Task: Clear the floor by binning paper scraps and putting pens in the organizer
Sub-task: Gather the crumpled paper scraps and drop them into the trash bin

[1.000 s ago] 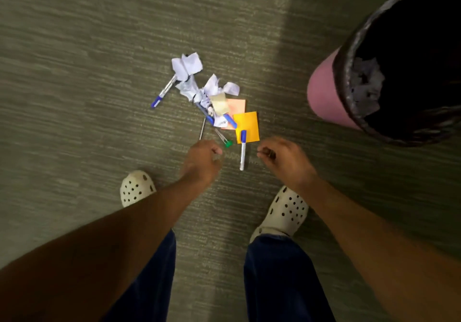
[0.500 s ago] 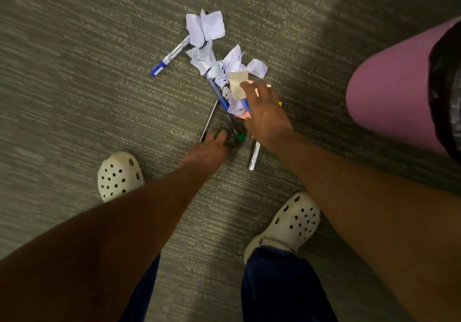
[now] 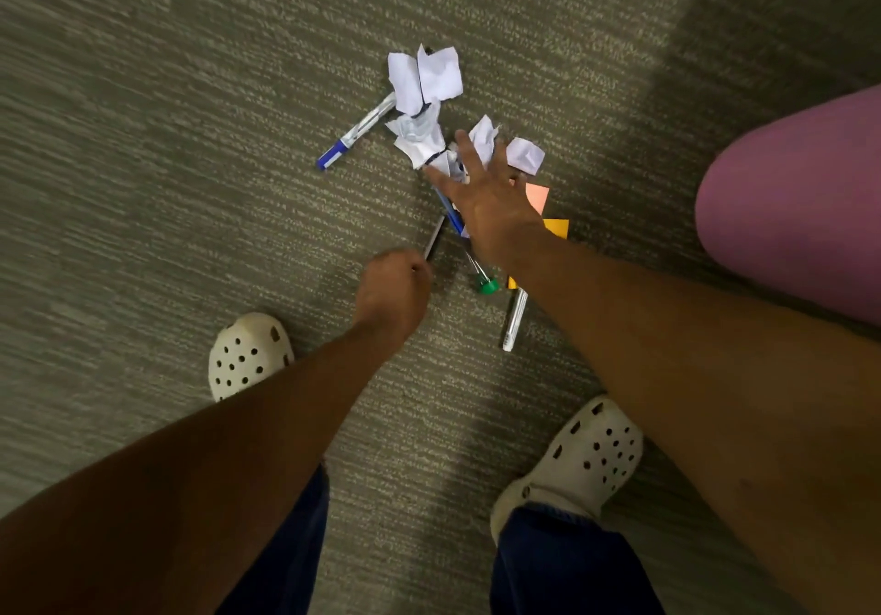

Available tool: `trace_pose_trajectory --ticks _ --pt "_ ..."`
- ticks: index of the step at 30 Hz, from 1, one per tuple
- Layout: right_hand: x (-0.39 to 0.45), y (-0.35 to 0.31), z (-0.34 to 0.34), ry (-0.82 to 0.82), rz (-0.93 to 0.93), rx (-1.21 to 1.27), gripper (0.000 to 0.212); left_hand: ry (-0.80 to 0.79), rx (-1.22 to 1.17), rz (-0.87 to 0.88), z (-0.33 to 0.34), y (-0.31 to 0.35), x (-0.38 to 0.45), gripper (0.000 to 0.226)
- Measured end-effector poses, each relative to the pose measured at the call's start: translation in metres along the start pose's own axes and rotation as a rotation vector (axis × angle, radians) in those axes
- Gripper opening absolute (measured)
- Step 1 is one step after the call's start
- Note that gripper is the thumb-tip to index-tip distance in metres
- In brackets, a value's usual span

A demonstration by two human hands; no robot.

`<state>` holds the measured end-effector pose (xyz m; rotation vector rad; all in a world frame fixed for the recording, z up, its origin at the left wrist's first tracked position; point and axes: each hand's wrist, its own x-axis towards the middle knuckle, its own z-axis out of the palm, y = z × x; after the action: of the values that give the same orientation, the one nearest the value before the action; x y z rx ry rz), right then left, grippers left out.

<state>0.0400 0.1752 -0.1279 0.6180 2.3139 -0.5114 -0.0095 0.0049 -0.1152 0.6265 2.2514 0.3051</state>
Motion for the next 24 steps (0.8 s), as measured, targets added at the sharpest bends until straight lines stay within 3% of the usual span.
trace_pose_trajectory --ticks 4,7,10,13,17,19,22,24 --pt "-0.011 -0.002 0.002 0.095 -0.065 -0.057 0.091 0.018 -0.390 -0.212 -0.027 0.012 0.025 0.026" --pt "-0.020 -0.002 0.008 0.171 -0.107 -0.019 0.075 -0.019 -0.794 -0.427 -0.048 0.027 0.049 0.014" --pt "-0.025 -0.003 0.017 0.229 -0.118 0.017 0.053 -0.080 -1.034 -0.447 -0.063 0.039 0.069 0.019" --pt "-0.031 -0.003 0.029 0.425 -0.087 0.243 0.039 -0.130 -1.111 -0.450 -0.073 0.046 0.078 0.015" --pt "-0.054 -0.008 0.024 0.632 0.112 0.833 0.027 -0.113 -0.958 -0.438 -0.068 0.048 0.087 0.008" --pt "-0.068 -0.012 0.022 0.696 0.229 1.016 0.020 -0.016 -0.661 -0.292 -0.064 0.047 0.092 0.010" --pt "-0.088 -0.021 0.030 0.654 0.315 1.173 0.021 0.149 0.096 0.183 -0.066 0.041 0.106 0.061" --pt "-0.101 -0.031 0.042 0.590 0.339 1.211 0.021 0.197 0.416 0.406 -0.077 0.046 0.121 0.094"
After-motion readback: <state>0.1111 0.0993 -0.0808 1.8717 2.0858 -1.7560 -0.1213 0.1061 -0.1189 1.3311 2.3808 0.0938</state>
